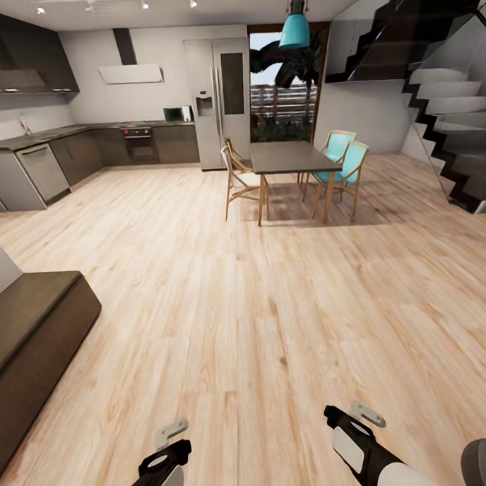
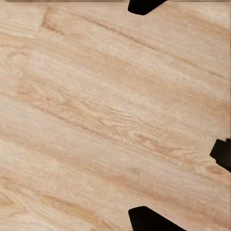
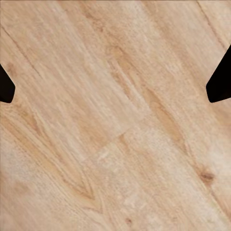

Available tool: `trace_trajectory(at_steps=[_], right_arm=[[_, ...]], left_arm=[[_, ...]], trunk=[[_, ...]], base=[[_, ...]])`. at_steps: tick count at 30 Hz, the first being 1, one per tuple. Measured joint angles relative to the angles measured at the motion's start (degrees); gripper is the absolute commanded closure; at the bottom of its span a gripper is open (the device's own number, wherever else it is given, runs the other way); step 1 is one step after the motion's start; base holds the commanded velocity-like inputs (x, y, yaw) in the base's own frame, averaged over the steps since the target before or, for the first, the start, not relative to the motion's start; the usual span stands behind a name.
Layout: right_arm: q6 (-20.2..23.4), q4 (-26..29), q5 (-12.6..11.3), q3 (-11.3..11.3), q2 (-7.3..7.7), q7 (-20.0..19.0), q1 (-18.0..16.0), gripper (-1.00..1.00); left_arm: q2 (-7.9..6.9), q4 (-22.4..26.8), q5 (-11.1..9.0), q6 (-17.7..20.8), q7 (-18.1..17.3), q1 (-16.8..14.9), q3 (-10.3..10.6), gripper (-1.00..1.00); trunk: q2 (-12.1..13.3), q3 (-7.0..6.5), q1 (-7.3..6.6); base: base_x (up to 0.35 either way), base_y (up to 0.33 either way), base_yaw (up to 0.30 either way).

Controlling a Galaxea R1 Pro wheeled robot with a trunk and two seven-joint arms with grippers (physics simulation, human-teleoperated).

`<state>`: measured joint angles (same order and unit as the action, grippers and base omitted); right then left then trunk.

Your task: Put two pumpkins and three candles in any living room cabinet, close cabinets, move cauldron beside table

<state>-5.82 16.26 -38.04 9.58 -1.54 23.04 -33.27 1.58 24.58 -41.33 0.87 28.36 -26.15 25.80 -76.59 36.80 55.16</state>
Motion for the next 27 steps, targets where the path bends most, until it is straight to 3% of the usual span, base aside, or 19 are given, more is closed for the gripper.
trace_trajectory(at_steps=[27], right_arm=[[0.0,0.0,0.09,0.0,-0.08,0.0,0.0,-1.0]], left_arm=[[0.17,-1.23,0.19,-0.08,0.01,0.0,0.01,-1.0]], trunk=[[0.0,0.0,0.0]], base=[[0.33,0.0,0.0]])
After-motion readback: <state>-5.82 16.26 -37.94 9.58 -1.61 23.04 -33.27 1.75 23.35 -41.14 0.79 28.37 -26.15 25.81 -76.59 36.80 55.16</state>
